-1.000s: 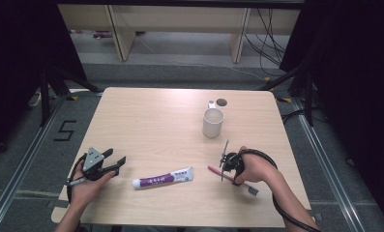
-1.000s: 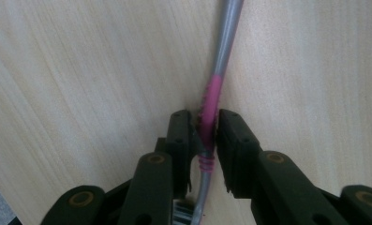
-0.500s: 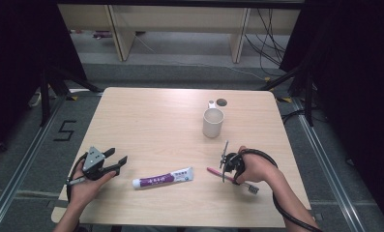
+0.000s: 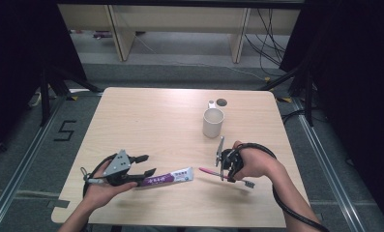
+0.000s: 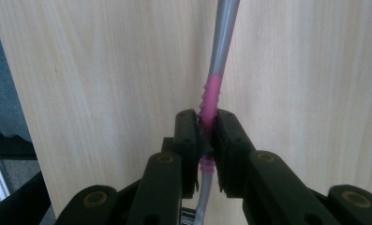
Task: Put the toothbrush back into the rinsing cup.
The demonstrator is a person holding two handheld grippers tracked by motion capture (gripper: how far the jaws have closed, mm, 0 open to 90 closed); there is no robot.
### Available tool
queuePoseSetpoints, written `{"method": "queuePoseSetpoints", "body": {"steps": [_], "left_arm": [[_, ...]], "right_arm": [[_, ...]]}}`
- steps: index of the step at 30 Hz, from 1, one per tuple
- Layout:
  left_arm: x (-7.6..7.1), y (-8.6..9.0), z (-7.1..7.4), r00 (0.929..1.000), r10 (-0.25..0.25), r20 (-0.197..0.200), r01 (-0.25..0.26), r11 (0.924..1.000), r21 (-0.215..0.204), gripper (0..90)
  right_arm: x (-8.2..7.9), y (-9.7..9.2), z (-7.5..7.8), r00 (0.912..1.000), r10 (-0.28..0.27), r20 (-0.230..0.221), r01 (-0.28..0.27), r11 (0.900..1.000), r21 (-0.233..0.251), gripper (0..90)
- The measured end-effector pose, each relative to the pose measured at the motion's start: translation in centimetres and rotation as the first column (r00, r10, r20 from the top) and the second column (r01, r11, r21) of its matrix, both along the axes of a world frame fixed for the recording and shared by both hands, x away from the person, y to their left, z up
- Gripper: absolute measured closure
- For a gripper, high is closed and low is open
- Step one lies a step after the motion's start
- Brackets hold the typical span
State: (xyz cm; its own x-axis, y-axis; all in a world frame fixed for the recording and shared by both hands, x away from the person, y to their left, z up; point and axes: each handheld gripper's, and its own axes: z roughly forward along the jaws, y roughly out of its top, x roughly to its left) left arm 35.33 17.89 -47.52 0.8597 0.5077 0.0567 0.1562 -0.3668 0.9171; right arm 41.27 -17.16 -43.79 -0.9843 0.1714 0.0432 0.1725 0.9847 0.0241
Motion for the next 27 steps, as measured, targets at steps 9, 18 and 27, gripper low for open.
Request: {"method": "queuePoseSetpoints", "body": {"steps": [9, 18, 27], "left_arm": [[1.0, -4.9, 0.2, 0.9831, -0.18, -0.032, 0.182, 0.9783, 0.098, 44.3], [2.2, -8.2, -0.1, 0.9565, -0.291, -0.02, 0.29, 0.9401, 0.18, 44.9], [2.6, -9.7, -0.7, 0.9236, -0.383, 0.006, 0.376, 0.9086, 0.182, 58.6]], "right_arm": [[-0.4, 2.0, 1.2, 0.9986, 0.049, 0.022, -0.049, 0.9985, 0.022, 80.6], [-0.5, 3.9, 1.7, 0.988, 0.154, 0.012, -0.155, 0.9875, 0.032, 80.6], [-0.7, 6.1, 2.2, 0.9808, 0.195, -0.003, -0.195, 0.9797, 0.047, 80.7]]}}
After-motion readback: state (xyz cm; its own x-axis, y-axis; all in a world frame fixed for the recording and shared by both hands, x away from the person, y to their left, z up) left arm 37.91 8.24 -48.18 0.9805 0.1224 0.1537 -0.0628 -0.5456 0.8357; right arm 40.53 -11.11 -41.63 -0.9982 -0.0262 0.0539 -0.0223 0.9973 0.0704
